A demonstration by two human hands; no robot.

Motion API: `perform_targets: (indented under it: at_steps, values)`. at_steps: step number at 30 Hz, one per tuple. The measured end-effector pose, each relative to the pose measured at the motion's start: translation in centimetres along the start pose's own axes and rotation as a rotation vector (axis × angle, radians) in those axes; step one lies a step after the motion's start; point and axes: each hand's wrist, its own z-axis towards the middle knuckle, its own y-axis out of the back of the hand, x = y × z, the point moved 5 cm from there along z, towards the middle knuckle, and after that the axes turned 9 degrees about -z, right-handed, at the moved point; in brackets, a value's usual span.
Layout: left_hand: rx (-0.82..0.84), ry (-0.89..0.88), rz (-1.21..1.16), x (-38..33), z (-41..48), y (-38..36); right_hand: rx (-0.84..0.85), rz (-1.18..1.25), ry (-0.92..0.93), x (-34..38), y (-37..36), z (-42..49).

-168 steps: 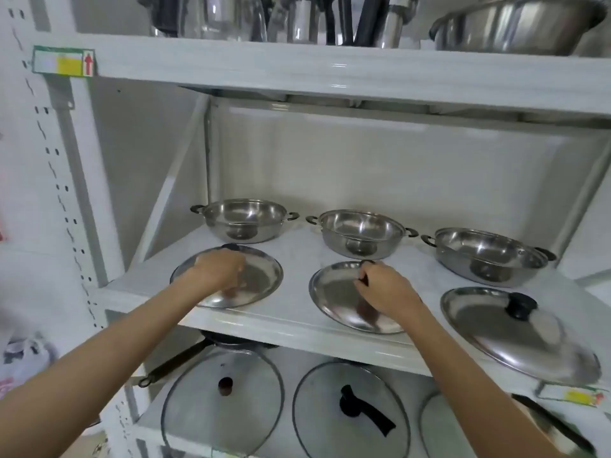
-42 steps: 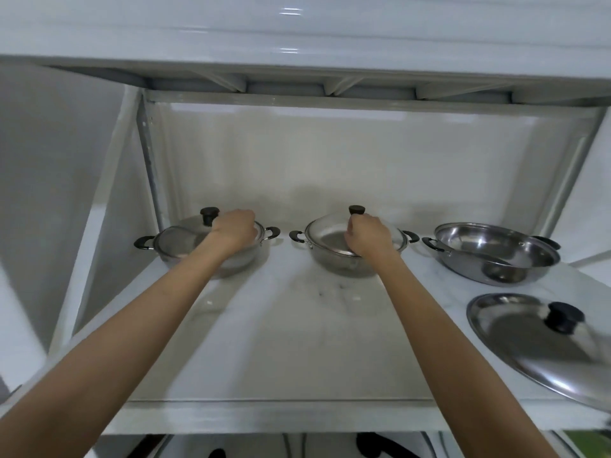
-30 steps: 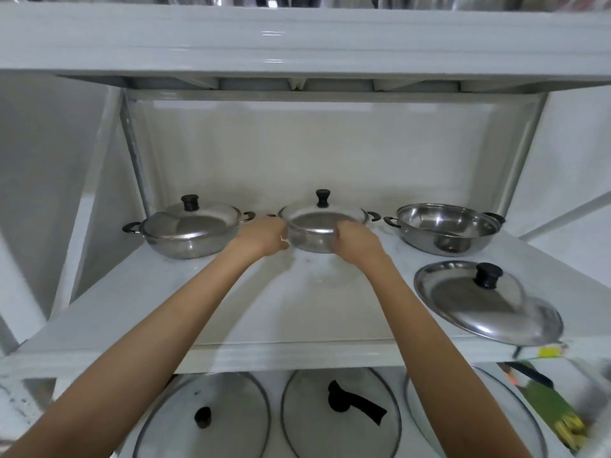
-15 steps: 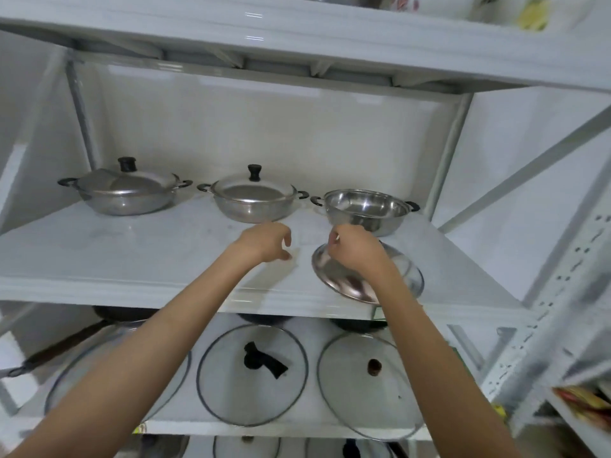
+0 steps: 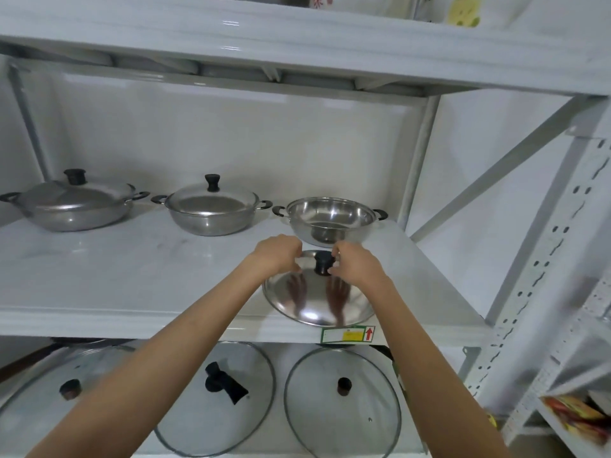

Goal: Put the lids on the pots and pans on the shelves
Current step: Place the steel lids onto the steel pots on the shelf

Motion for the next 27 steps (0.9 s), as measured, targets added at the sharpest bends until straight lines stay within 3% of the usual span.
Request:
perform_targets:
  at_steps: [6,13,27]
  values:
    - [-0.017,-0.073,-0.016,-2.2,3.7,-1.7,0.056,0.065,0.036,-1.2,-1.4,3.3]
    - [-0.007,-0.137,-0.019,-4.1,5.2,-2.4,-0.02,0.083,0.135,-1.5,-2.1,4.4]
    - [-0.132,-0.212,-0.062,-9.8,7.7,9.6,-0.226,0.126,0.191,-4.3,10.2,7.4]
